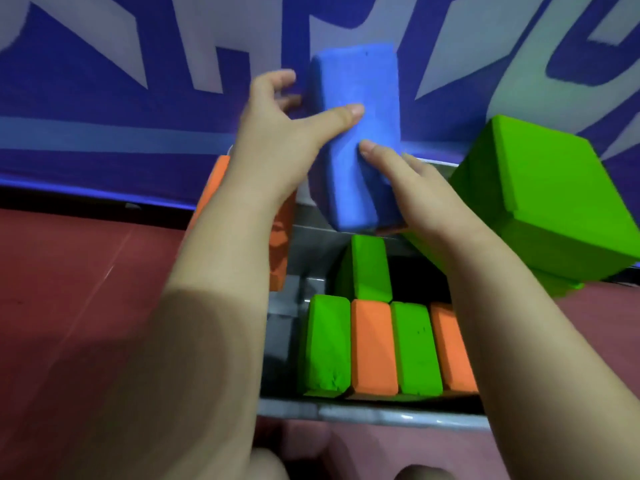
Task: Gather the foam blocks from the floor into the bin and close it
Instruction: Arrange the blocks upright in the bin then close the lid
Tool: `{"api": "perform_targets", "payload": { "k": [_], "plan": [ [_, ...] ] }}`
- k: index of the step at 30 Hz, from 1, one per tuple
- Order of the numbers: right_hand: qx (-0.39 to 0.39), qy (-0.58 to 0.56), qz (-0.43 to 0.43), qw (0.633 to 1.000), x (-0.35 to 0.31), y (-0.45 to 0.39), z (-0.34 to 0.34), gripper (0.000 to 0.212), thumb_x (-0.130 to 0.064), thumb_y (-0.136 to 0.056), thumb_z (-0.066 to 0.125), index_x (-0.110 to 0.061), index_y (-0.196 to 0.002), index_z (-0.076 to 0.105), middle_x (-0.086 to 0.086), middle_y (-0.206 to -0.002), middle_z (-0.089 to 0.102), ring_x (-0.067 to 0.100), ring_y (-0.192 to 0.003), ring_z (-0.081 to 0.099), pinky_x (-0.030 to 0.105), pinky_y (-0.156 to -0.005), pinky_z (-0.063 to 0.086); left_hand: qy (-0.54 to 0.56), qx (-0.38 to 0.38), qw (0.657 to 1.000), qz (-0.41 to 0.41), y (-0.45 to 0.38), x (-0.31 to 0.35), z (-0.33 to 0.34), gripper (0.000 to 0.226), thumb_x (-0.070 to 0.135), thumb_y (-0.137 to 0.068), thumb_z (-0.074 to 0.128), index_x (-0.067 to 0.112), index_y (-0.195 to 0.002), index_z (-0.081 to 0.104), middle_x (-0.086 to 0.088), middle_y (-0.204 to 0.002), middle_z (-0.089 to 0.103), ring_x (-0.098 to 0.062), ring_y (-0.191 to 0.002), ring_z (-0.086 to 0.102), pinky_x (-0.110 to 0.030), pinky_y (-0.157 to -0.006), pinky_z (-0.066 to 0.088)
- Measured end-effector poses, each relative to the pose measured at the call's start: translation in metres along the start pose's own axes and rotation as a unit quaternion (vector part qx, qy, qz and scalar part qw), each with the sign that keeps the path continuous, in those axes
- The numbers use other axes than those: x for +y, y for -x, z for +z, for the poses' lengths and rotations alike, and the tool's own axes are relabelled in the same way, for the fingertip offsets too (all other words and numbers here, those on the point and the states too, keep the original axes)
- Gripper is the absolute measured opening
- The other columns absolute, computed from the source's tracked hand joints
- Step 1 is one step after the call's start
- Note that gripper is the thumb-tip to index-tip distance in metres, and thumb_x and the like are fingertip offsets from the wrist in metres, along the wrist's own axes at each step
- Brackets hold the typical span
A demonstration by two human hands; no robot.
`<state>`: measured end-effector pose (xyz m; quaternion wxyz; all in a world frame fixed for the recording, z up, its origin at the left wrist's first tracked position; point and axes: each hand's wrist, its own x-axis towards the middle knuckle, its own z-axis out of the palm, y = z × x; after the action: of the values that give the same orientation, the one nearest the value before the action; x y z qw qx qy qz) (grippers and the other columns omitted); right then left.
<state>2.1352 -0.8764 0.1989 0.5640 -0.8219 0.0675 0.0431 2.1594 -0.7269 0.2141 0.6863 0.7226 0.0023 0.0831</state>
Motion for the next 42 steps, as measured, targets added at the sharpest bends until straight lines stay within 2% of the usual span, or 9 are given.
{"api": "perform_targets", "payload": {
  "k": [3, 7, 18, 25, 29, 31, 33, 35, 42],
  "plan": [
    [0.020, 0.020, 0.076, 0.997, 0.001, 0.006, -0.011, 0.046, -0.066, -0.081, 0.050, -0.025, -0.096, 0.063, -0.001, -0.103, 0.068, 0.023, -0.085, 0.069, 0.036, -0.062, 0.058, -0.018, -0.082, 0.995, -0.058, 0.004, -0.011, 0.019, 0.070, 0.036, -0.069, 0.074, 0.027, -0.133, 0.045, 0.007, -0.123, 0.060, -0.008, -0.106, 0.061, -0.031, -0.083, 0.052],
    [0.025, 0.108, 0.087, 0.990, 0.008, 0.006, -0.018, 0.058, -0.073, -0.079, 0.043, -0.020, -0.091, 0.064, 0.007, -0.099, 0.067, 0.028, -0.085, 0.067, 0.041, -0.079, 0.057, -0.054, -0.190, 0.974, -0.113, 0.007, -0.019, 0.023, 0.064, 0.034, -0.080, 0.060, 0.048, -0.137, 0.036, 0.015, -0.114, 0.065, -0.011, -0.094, 0.068, -0.033, -0.071, 0.055],
    [0.057, 0.223, 0.067, 0.971, 0.036, -0.020, 0.000, 0.061, -0.064, -0.089, 0.039, -0.010, -0.063, 0.050, 0.013, -0.072, 0.061, 0.030, -0.066, 0.066, 0.045, -0.077, 0.057, -0.133, -0.167, 0.967, -0.141, -0.002, -0.067, 0.034, 0.041, 0.044, -0.093, 0.049, 0.027, -0.127, 0.036, -0.001, -0.112, 0.063, -0.024, -0.085, 0.066, -0.037, -0.068, 0.055],
    [0.028, 0.277, 0.037, 0.960, 0.042, -0.035, 0.001, 0.056, -0.056, -0.095, 0.034, -0.010, -0.108, 0.065, 0.021, -0.097, 0.062, 0.038, -0.081, 0.066, 0.047, -0.082, 0.054, -0.154, -0.178, 0.963, -0.129, -0.018, -0.078, 0.040, 0.043, 0.039, -0.097, 0.044, 0.022, -0.135, 0.034, -0.003, -0.123, 0.060, -0.028, -0.097, 0.066, -0.041, -0.072, 0.055],
    [0.011, 0.261, 0.102, 0.960, 0.056, -0.046, 0.004, 0.063, -0.059, -0.093, 0.034, -0.002, -0.074, 0.055, 0.021, -0.086, 0.063, 0.033, -0.066, 0.066, 0.043, -0.074, 0.057, -0.250, -0.191, 0.942, -0.115, -0.019, -0.095, 0.049, 0.053, 0.040, -0.098, 0.039, 0.028, -0.146, 0.019, -0.008, -0.138, 0.050, -0.027, -0.106, 0.059, -0.031, -0.079, 0.046],
    [0.009, 0.251, 0.118, 0.961, 0.068, -0.053, 0.005, 0.059, -0.057, -0.093, 0.036, -0.002, -0.094, 0.057, 0.020, -0.102, 0.066, 0.035, -0.083, 0.067, 0.044, -0.078, 0.056, -0.284, -0.203, 0.929, -0.124, -0.021, -0.104, 0.055, 0.053, 0.036, -0.098, 0.038, 0.033, -0.146, 0.016, -0.013, -0.124, 0.057, -0.028, -0.094, 0.059, -0.029, -0.070, 0.042],
    [0.005, 0.281, 0.102, 0.954, 0.079, -0.059, 0.005, 0.064, -0.054, -0.094, 0.036, -0.012, -0.143, 0.032, 0.018, -0.126, 0.058, 0.040, -0.098, 0.063, 0.047, -0.085, 0.053, -0.255, -0.223, 0.924, -0.177, -0.025, -0.111, 0.058, 0.054, 0.023, -0.095, 0.042, 0.037, -0.143, 0.020, -0.009, -0.099, 0.059, -0.024, -0.075, 0.056, -0.027, -0.055, 0.042],
    [-0.014, 0.301, 0.071, 0.951, 0.086, -0.062, 0.001, 0.071, -0.051, -0.095, 0.037, -0.027, -0.151, 0.001, 0.014, -0.123, 0.056, 0.039, -0.085, 0.063, 0.045, -0.079, 0.054, -0.235, -0.242, 0.916, -0.218, -0.032, -0.113, 0.057, 0.060, 0.013, -0.091, 0.047, 0.039, -0.139, 0.023, -0.010, -0.096, 0.057, -0.023, -0.074, 0.057, -0.030, -0.052, 0.048],
    [-0.128, 0.247, 0.052, 0.959, 0.104, -0.064, -0.011, 0.093, -0.036, -0.083, 0.068, -0.030, -0.151, 0.005, 0.004, -0.115, 0.056, 0.028, -0.073, 0.070, 0.039, -0.075, 0.059, -0.365, -0.323, 0.851, -0.194, -0.041, -0.123, 0.060, 0.076, 0.013, -0.087, 0.061, 0.027, -0.146, 0.015, -0.025, -0.121, 0.058, -0.035, -0.084, 0.068, -0.047, -0.086, 0.055]
  ]
}}
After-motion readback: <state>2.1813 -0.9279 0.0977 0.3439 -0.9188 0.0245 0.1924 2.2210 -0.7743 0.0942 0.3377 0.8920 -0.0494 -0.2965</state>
